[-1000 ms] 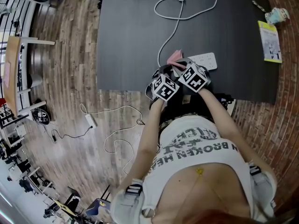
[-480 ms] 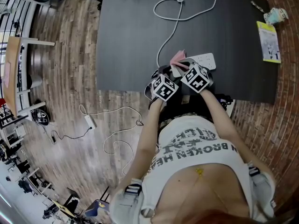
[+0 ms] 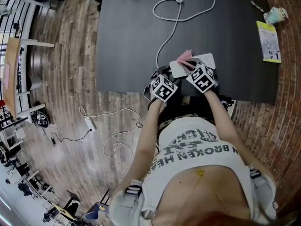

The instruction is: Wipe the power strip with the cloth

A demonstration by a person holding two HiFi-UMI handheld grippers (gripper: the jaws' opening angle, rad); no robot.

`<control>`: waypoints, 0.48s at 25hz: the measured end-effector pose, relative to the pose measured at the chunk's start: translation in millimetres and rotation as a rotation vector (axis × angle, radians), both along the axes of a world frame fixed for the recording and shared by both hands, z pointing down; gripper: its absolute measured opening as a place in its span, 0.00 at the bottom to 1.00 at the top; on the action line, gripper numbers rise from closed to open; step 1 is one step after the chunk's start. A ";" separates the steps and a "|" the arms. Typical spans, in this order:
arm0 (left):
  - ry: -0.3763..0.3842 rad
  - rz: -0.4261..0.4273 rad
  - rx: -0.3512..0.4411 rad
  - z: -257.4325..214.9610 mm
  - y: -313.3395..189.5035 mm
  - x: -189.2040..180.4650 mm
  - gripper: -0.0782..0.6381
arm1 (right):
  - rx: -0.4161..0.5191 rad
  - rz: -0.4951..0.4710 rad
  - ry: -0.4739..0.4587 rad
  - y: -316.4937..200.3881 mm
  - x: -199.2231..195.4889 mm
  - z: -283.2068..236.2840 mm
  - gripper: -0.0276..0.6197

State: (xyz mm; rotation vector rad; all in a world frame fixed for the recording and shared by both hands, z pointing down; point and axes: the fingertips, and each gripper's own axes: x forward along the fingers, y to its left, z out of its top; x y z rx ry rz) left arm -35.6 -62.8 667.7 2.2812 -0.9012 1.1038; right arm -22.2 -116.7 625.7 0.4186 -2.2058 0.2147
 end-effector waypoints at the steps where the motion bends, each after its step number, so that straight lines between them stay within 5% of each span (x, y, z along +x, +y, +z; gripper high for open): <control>1: 0.000 0.000 0.000 0.1 0.1 0.1 0.51 | 0.003 0.005 0.002 -1.0 2.8 -0.2 0.07; 12: 0.002 0.002 0.001 -1.2 0.0 -1.0 0.51 | 0.020 0.073 0.019 -11.2 26.1 -0.4 0.07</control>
